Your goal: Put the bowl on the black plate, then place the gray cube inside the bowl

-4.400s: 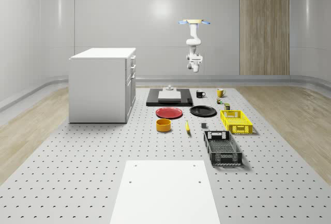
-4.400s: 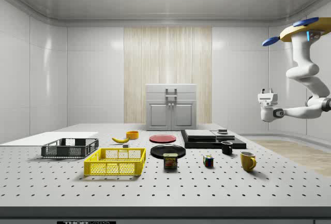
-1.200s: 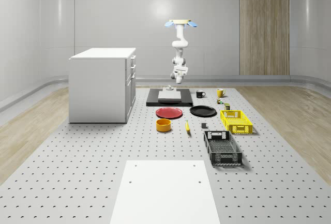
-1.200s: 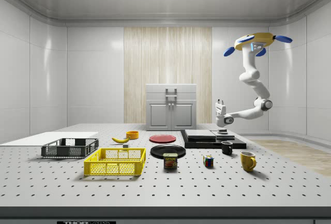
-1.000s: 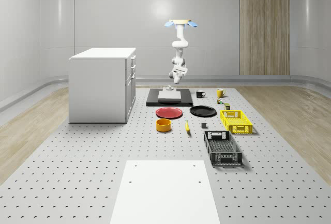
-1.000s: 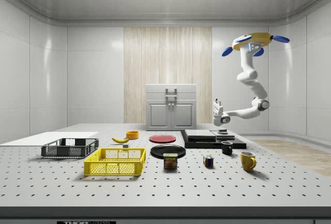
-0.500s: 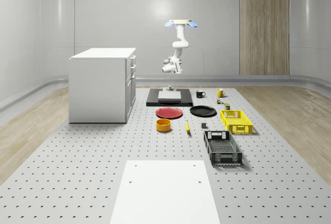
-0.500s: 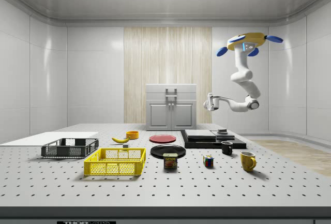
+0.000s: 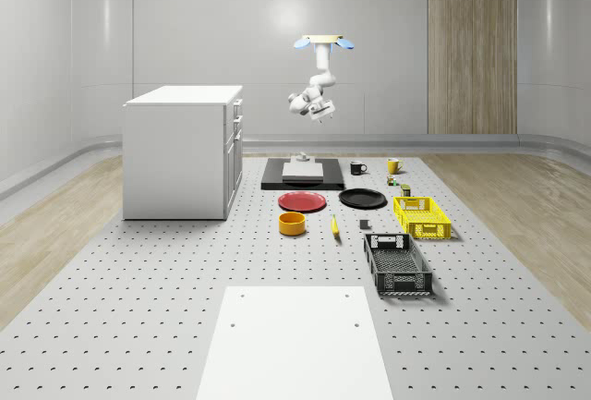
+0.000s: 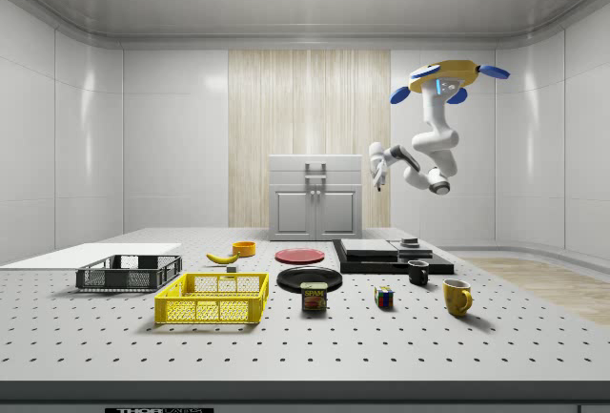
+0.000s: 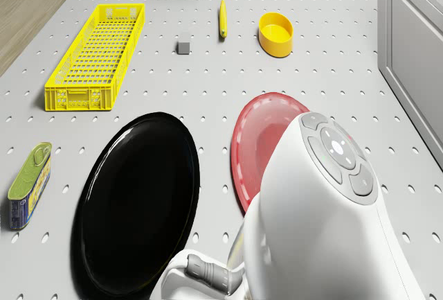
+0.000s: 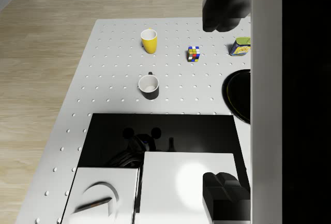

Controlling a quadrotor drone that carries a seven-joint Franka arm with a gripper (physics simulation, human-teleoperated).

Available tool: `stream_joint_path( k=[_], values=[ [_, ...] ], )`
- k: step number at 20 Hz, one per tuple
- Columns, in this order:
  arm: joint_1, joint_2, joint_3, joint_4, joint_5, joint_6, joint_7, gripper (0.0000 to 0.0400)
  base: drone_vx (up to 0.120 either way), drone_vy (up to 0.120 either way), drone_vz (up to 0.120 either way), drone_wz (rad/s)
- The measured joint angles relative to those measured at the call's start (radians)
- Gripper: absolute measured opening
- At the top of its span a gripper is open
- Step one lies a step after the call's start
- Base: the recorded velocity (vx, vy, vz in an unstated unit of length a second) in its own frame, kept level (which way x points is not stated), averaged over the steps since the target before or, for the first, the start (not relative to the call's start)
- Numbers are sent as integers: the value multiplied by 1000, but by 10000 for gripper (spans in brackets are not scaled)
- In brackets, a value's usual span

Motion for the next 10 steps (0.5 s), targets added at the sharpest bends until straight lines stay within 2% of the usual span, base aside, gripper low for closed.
stream_joint_path(
  k=[5,10],
  values=[
    [-154,-52,76,-34,-98,-67,101,400,120,0,-120,0],
    [-229,-91,113,-42,-123,-86,152,400,120,0,-120,0]
  ],
)
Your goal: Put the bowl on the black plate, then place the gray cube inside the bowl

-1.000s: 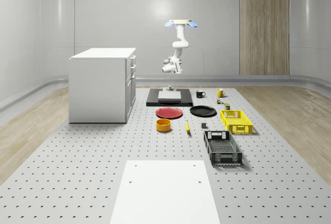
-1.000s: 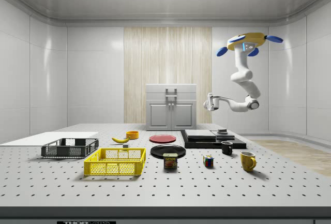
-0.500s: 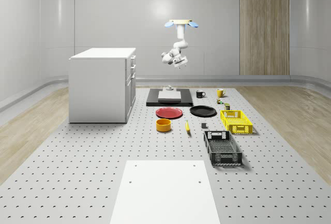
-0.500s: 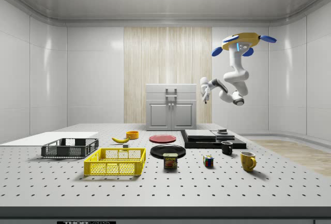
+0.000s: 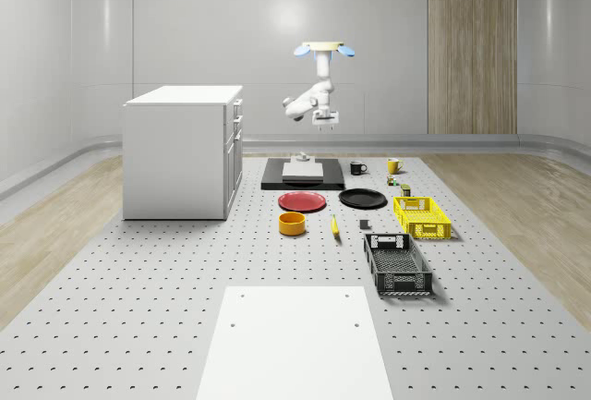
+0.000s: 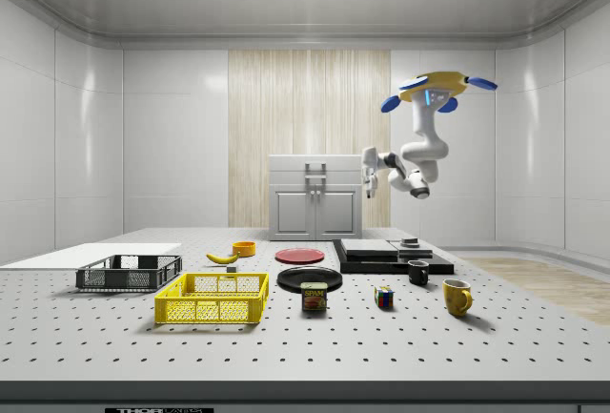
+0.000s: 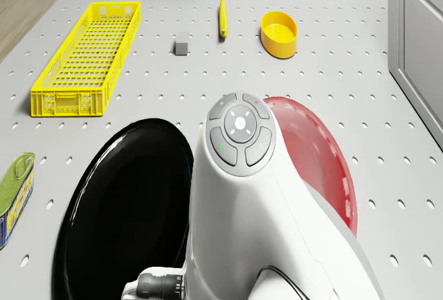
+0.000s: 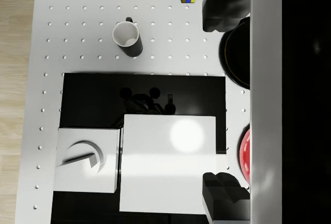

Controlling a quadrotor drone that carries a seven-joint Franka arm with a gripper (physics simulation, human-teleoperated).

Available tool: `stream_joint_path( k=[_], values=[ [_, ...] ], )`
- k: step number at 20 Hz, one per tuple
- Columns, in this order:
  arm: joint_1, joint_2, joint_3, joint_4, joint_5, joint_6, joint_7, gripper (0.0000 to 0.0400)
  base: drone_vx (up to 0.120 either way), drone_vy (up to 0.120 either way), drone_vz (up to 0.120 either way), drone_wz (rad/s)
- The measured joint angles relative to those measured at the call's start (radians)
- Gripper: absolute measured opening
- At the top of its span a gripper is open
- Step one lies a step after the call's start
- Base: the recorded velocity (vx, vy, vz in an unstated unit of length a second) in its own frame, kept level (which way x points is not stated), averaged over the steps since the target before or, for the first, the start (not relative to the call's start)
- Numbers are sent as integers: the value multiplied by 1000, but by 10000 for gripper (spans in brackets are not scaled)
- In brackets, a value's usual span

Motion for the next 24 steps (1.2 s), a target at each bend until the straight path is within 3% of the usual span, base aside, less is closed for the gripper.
stream_joint_path(
  k=[2,10,15,24],
  values=[
    [-18,-14,10,-1,-2,0,13,400,120,0,-120,0],
    [-59,-61,35,0,11,22,44,400,120,-120,-120,0],
    [-73,-89,46,2,23,43,56,400,120,0,-40,0],
    [-91,-135,62,5,47,84,73,400,120,0,-120,0]
  ],
)
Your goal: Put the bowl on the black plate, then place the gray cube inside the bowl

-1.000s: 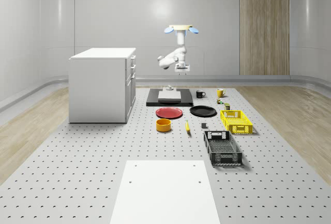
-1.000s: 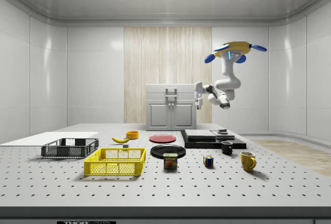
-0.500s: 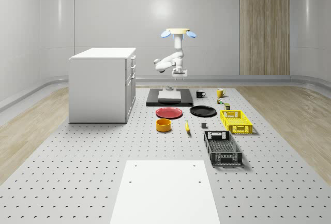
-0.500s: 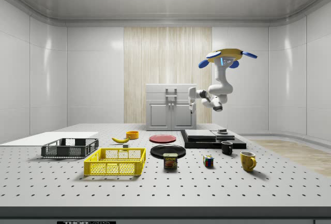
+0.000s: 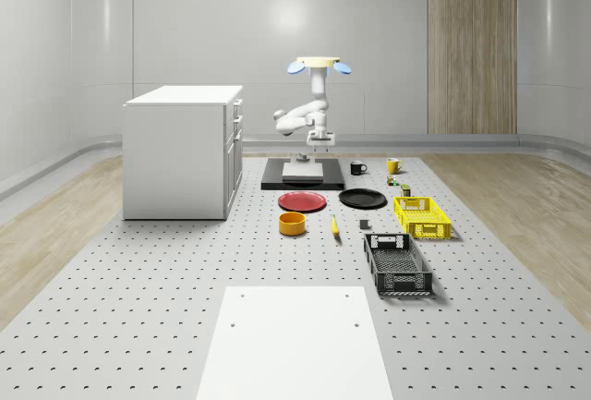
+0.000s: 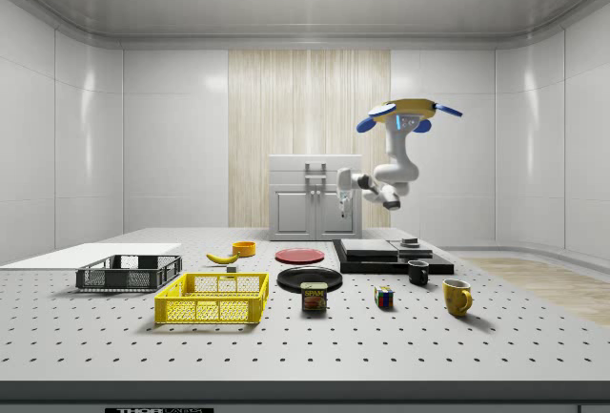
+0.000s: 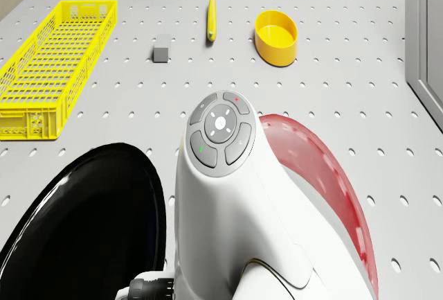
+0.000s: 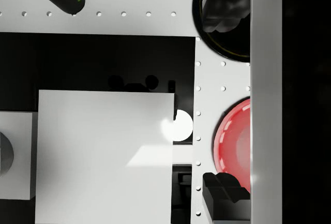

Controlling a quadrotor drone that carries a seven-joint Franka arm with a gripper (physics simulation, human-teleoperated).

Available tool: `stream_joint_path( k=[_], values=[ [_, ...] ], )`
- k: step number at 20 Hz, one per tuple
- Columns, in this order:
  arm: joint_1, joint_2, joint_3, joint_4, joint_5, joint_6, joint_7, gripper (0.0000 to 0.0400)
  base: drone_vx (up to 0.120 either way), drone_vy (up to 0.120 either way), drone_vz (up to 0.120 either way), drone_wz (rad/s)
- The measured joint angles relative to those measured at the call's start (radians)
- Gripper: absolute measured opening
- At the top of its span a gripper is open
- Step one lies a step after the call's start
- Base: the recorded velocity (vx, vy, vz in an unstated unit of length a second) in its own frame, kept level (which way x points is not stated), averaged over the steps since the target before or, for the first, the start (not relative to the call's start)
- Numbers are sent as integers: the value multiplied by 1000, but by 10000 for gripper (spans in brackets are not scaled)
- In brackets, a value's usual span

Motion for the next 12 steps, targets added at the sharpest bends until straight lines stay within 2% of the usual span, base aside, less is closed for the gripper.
stream_joint_path(
  k=[10,12],
  values=[
    [-16,-47,14,3,25,43,15,400,120,0,-120,0],
    [-18,-56,17,4,29,52,17,400,120,0,0,0]
  ],
)
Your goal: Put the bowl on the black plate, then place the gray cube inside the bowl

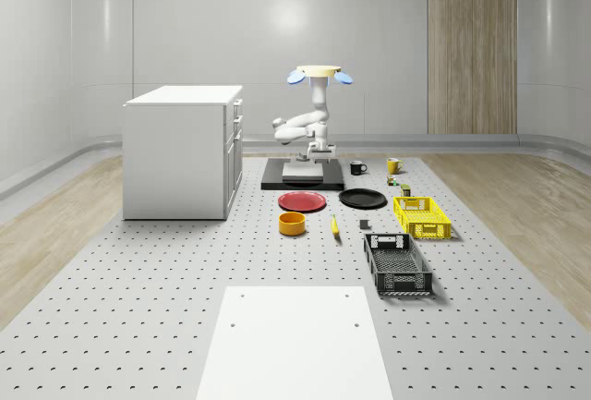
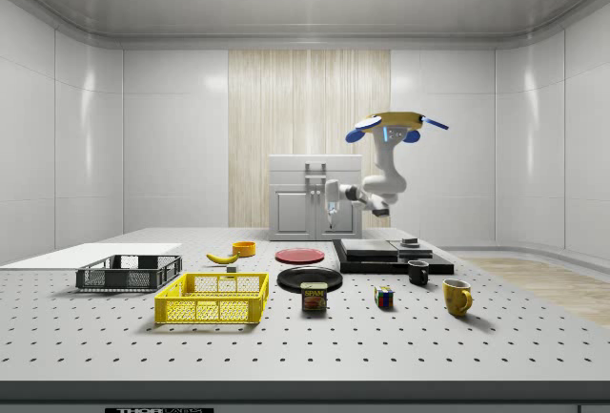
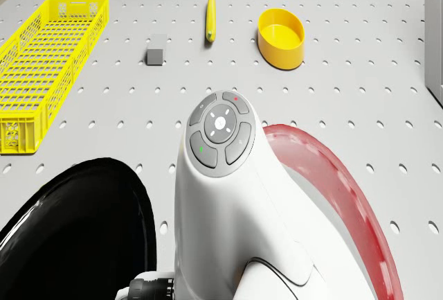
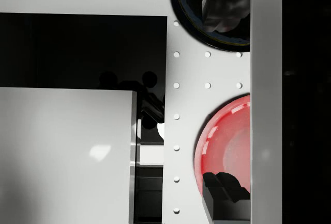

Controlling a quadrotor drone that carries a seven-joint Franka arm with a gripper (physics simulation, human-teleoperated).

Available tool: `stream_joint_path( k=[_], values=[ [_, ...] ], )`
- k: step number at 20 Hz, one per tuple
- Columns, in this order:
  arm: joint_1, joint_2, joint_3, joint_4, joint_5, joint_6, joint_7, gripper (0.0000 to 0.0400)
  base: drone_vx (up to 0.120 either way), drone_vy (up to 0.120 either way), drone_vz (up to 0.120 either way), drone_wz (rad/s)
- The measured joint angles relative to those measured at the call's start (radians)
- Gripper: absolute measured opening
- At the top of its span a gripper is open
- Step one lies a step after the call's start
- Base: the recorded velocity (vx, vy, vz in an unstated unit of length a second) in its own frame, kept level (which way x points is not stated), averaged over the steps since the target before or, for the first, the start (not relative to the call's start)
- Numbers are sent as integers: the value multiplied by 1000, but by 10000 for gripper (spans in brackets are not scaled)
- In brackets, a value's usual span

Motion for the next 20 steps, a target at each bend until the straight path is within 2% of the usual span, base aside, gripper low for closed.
stream_joint_path(
  k=[6,20],
  values=[
    [-8,-26,7,2,13,24,7,400,120,0,-80,0],
    [-23,-82,21,5,40,76,22,400,120,0,0,0]
  ],
)
